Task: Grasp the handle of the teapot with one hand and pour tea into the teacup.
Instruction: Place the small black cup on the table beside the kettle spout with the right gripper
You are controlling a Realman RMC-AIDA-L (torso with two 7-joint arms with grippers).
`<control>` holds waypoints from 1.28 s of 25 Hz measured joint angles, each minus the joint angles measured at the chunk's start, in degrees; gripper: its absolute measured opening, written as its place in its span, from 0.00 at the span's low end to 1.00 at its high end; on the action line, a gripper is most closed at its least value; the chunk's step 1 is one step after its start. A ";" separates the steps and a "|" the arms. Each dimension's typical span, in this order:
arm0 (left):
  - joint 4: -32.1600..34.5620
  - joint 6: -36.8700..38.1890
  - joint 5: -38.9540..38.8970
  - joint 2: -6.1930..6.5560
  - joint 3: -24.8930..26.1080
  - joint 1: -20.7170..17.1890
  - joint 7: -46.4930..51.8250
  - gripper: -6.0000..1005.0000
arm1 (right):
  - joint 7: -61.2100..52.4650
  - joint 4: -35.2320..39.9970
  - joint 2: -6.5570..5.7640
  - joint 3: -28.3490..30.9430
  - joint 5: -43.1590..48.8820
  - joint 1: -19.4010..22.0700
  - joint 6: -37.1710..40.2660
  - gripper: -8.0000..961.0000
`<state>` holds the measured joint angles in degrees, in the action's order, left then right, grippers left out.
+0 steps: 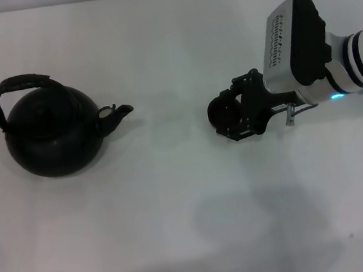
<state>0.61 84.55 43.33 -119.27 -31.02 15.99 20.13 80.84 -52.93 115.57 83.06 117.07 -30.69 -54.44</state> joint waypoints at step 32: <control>0.00 0.46 0.66 0.00 0.00 -0.28 0.00 0.65 | -0.11 1.80 0.02 -0.01 -0.33 -0.41 -1.32 0.76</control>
<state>0.61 85.00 43.98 -119.27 -31.02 15.71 20.13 80.73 -51.13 115.59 83.04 116.75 -31.10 -55.76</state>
